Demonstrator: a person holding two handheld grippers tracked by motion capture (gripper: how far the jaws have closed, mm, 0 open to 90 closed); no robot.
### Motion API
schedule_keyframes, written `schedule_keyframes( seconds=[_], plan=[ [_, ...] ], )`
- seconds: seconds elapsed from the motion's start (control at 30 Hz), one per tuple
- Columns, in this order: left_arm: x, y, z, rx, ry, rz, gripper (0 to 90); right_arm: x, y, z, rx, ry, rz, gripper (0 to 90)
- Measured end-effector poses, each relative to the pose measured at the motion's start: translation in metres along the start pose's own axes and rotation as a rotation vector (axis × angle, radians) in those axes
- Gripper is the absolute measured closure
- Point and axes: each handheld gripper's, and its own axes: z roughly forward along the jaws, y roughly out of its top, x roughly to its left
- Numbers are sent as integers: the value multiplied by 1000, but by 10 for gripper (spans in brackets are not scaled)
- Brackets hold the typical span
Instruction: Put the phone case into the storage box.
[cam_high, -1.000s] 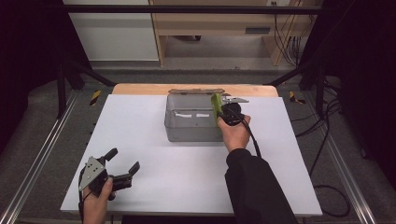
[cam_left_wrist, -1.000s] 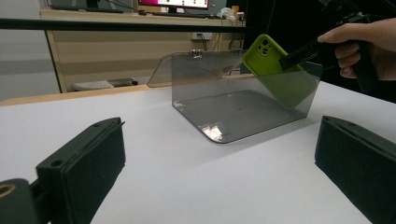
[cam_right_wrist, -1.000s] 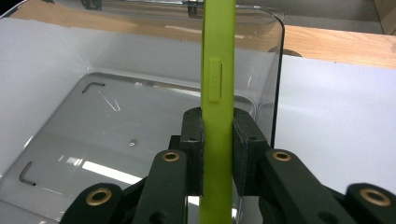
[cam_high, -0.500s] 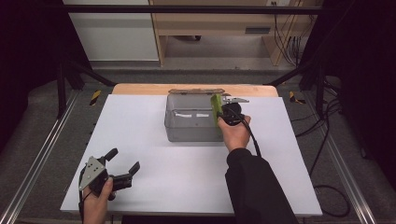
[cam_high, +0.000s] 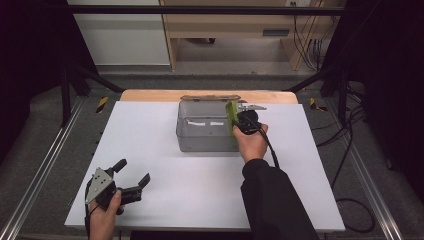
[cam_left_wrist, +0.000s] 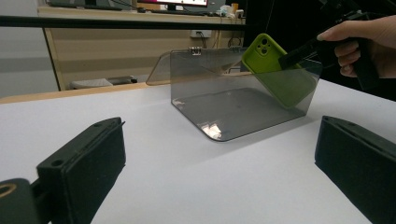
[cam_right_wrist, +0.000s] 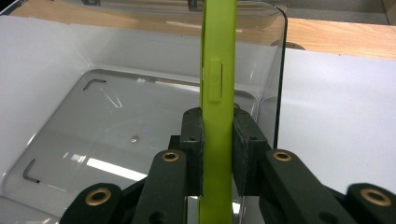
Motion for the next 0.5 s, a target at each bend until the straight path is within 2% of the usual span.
schedule_keyframes(
  seconds=[0.5],
  plan=[
    [-1, 0, 2, 8, -3, 6, 18, 0, 0, 0, -1, 4, 7, 760]
  ],
)
